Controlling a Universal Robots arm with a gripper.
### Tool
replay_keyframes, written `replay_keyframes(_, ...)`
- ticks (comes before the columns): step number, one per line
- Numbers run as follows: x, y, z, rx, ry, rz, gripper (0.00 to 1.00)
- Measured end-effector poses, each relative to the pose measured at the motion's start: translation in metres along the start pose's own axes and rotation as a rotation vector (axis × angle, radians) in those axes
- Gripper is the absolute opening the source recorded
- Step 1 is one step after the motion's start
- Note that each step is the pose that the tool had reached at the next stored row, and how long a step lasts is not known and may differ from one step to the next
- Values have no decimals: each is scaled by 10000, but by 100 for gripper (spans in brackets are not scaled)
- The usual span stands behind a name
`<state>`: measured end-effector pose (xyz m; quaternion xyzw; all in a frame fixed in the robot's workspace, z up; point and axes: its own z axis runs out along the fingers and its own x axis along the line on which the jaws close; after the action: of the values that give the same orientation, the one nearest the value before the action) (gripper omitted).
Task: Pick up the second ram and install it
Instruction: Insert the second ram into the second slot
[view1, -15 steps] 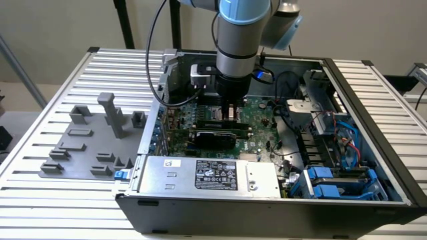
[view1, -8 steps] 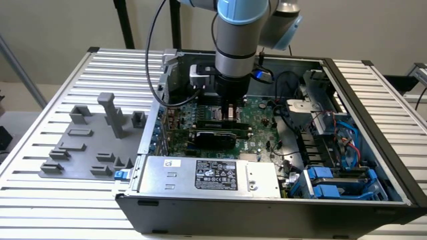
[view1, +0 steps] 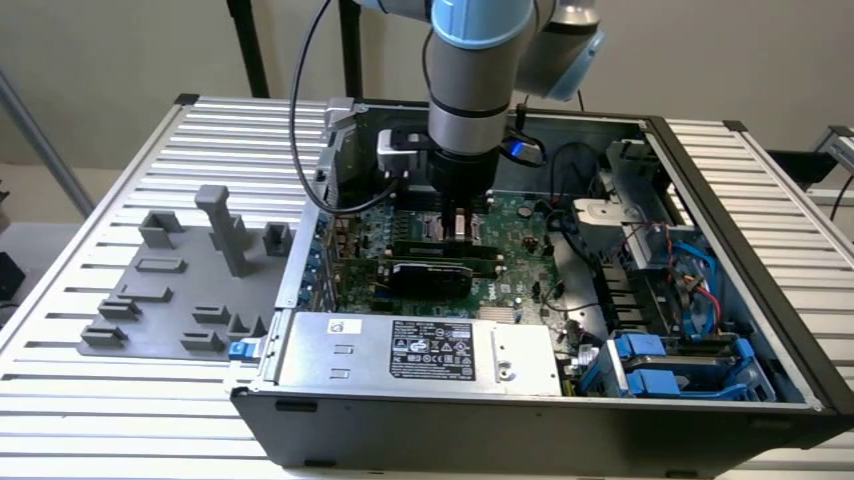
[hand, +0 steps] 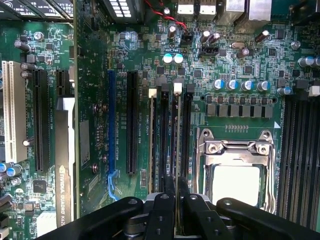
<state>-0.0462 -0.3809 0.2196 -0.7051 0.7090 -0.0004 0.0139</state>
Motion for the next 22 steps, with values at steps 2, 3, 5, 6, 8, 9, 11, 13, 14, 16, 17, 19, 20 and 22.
replay_keyframes(2, 0, 5, 0, 11, -1, 0, 14)
replay_keyframes(3, 0, 7, 0, 16, 0, 0, 14)
replay_keyframes(5, 0, 10, 0, 27, 1, 0, 14)
replay_keyframes(6, 0, 12, -1, 25, 0, 1, 14)
replay_keyframes(8, 1, 13, -1, 33, 1, 1, 15)
replay_keyframes(9, 1, 13, -1, 33, 1, 1, 22)
replay_keyframes(11, 1, 13, -1, 33, 1, 0, 22)
replay_keyframes(13, 0, 13, -18, 34, 0, 0, 22)
replay_keyframes(14, 0, 12, -40, 34, 0, 1, 22)
replay_keyframes(16, -2, 11, -98, 33, 0, 1, 22)
replay_keyframes(17, -2, 11, -128, 33, 1, 1, 22)
replay_keyframes(19, -3, 9, -181, 33, 1, 0, 22)
replay_keyframes(20, -4, 9, -202, 33, 1, 1, 22)
replay_keyframes(22, -4, 8, -234, 31, 0, 0, 22)
